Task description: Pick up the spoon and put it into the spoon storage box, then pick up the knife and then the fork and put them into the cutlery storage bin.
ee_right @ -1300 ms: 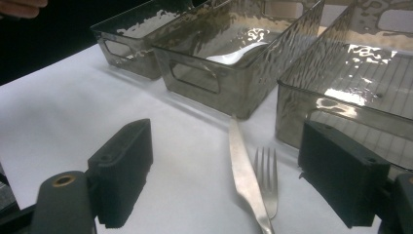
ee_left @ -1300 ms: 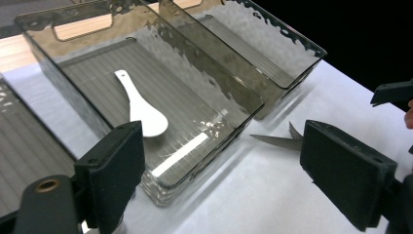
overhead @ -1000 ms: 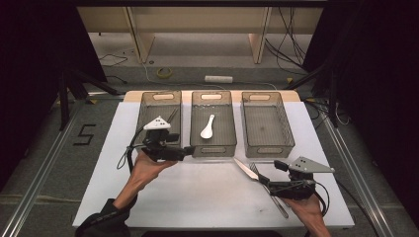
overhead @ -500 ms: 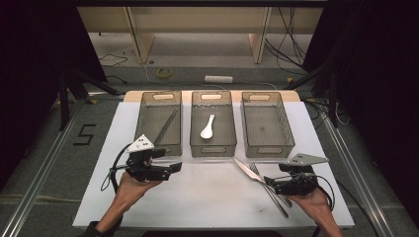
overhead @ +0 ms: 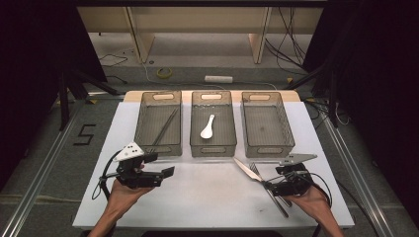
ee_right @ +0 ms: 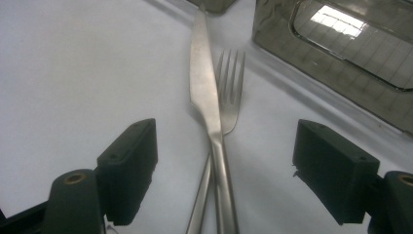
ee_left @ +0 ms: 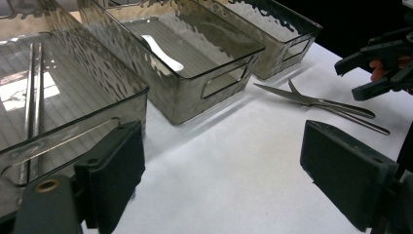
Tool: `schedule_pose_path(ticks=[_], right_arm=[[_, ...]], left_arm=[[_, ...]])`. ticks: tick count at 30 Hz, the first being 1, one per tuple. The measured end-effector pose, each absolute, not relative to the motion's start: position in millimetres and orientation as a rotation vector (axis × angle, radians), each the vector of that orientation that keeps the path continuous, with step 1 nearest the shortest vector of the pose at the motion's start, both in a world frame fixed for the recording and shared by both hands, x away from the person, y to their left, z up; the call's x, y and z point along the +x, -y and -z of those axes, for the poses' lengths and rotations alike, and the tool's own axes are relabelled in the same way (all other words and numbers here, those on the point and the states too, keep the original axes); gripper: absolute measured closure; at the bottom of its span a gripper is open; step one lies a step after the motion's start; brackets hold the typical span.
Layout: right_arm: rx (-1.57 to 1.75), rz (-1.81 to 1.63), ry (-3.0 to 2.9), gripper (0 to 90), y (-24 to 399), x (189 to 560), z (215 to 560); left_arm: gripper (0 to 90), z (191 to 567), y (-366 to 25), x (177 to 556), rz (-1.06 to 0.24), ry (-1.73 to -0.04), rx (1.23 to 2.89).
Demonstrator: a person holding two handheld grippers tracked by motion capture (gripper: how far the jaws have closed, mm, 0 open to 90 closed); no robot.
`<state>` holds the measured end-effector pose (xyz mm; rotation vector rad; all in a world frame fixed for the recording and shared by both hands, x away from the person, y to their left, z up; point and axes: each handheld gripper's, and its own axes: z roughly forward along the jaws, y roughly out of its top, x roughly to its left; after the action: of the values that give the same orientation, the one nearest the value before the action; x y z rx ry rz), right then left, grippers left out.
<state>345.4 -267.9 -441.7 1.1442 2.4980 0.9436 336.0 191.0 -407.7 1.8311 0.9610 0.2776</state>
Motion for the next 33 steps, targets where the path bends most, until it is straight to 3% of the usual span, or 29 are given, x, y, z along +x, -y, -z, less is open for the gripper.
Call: schedule_pose_path(ticks=[14,23,33], right_arm=[[1.088,-0.841,-2.573,30.5,257.5,354.0,445.0],[1.016,-0.639,-2.711,46.8,256.5,366.8,437.3],[1.024,-0.484,-2.787,53.2,258.4,372.8,446.4]], left_arm=[[15.7,408.3,-193.4,328.4,-0.289,-0.967,1.791],[15.6,409.7,-194.9,320.7,-0.306,-0.955,1.799],[15.3,408.7,-190.3,321.0,-0.306,-0.925,1.803]])
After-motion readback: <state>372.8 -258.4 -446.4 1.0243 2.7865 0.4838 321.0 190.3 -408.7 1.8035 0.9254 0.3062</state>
